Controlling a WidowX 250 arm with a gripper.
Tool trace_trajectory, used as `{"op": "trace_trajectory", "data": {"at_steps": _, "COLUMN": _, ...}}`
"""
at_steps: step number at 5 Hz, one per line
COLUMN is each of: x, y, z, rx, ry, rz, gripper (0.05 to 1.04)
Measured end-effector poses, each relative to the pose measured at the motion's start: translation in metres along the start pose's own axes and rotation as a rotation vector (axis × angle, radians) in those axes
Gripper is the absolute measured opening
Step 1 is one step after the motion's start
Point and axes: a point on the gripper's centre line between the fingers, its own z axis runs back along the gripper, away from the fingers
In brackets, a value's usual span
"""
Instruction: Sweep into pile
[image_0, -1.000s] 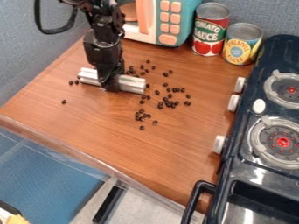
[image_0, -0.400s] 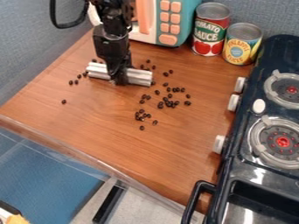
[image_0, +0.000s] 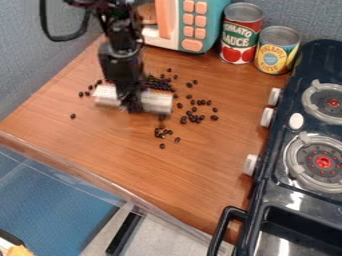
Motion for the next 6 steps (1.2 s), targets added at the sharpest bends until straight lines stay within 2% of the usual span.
{"op": "trace_trajectory", "data": {"at_steps": 1, "x": -0.005, "y": 0.008, "z": 0.024, "rx": -0.064, "ry": 0.018, "rz": -0.034, "gripper": 0.394}}
{"op": "trace_trajectory", "data": {"at_steps": 2, "x": -0.019, "y": 0.030, "z": 0.038, "rx": -0.095, "ry": 0.024, "rz": -0.068, "gripper": 0.394}}
{"op": "trace_trajectory", "data": {"at_steps": 3, "x": -0.052, "y": 0.062, "z": 0.049, "rx": -0.117, "ry": 0.031, "rz": -0.087, "gripper": 0.393}}
{"op": "trace_trajectory", "data": {"at_steps": 4, "x": -0.085, "y": 0.097, "z": 0.032, "rx": -0.035, "ry": 0.026, "rz": -0.091, "gripper": 0.393}}
{"op": "trace_trajectory", "data": {"at_steps": 5, "x": -0.100, "y": 0.114, "z": 0.013, "rx": -0.008, "ry": 0.000, "rz": -0.066, "gripper": 0.393}}
{"op": "trace_trajectory", "data": {"at_steps": 6, "x": -0.103, "y": 0.110, "z": 0.008, "rx": -0.033, "ry": 0.004, "rz": 0.009, "gripper": 0.392}}
